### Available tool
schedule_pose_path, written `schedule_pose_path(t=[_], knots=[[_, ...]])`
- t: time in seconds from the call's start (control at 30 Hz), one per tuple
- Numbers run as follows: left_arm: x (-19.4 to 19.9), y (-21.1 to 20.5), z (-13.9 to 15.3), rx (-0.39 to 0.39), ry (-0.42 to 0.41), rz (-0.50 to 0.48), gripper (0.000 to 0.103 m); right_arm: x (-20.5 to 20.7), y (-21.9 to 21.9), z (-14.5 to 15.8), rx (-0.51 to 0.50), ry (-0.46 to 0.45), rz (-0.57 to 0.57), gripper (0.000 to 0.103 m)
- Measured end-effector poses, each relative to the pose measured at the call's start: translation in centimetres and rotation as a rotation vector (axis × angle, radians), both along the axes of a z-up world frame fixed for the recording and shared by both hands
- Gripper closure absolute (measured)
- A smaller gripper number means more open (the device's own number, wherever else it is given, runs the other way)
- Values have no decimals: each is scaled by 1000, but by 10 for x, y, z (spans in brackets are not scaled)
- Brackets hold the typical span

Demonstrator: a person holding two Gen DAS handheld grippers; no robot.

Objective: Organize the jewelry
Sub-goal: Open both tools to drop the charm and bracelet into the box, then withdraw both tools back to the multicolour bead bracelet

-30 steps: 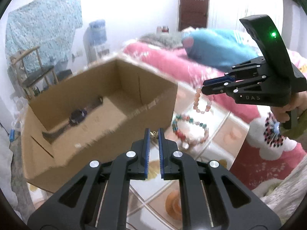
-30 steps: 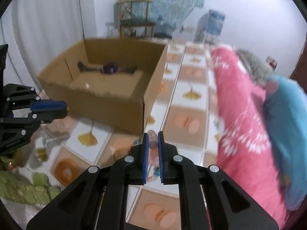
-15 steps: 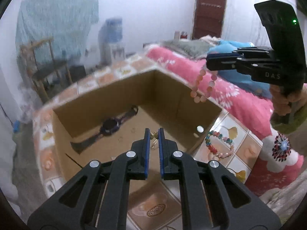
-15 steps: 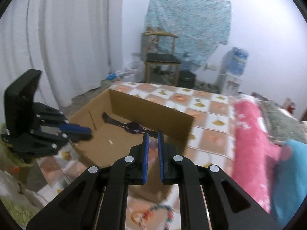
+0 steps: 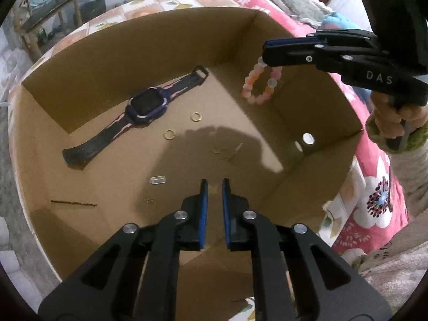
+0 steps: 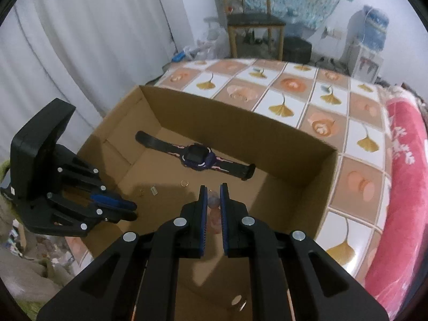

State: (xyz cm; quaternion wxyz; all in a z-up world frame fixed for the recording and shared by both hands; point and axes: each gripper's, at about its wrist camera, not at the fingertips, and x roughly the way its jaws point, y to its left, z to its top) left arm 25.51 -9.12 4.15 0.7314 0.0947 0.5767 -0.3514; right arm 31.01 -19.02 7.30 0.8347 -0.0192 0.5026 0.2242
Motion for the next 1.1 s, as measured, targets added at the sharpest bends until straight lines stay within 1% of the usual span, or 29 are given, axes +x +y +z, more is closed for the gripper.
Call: schedule_pose_path(t=[0.07,0.13,0.2,0.33,0.37,0.43,0.47,0.57,0.6,0.67,0.7,0.73,0.8,0.87,0.93,1.03,1.1], knots=[[0,4,1,-8,-5,13,78,3,0,-4,2,25,-1,94],[-1,8,4,-33,-1,23,76,6,0,-7,5,42,2,94],[-2,13,10,-40,-23,41,72,9,1,-9,-5,55,-1,94],[-9,25,27,-58,-107,92,64,20,1,-14,-34,79,-7,94],[-14,29,34,-63,-150,109,60,21,1,-14,-40,81,-8,94],[-23,36,44,-78,-203,129,55,28,1,-18,-68,93,-9,93],[-28,37,48,-84,-223,137,52,30,1,-20,-86,94,-14,93],[-47,43,60,-112,-283,159,46,37,3,-27,-186,87,-18,93],[-53,44,63,-115,-301,165,45,38,2,-29,-221,76,-24,89],[-63,45,65,-124,-317,169,43,37,1,-26,-232,56,-23,87],[-68,46,66,-133,-319,173,43,36,0,-23,-244,41,-33,80],[-72,46,66,-144,-317,177,43,33,-1,-18,-254,16,-44,77],[-82,46,66,-169,-307,185,42,26,-7,-5,-227,-16,-49,75],[-88,45,66,-191,-300,188,41,16,-15,10,-203,-49,-79,75],[-97,43,66,-213,-309,180,41,4,-26,25,-156,-79,-108,75],[-108,37,70,-239,-335,154,35,-31,-50,52,-71,-136,-186,75],[-118,30,73,-257,-361,125,33,-54,-64,64,-43,-169,-238,74]])
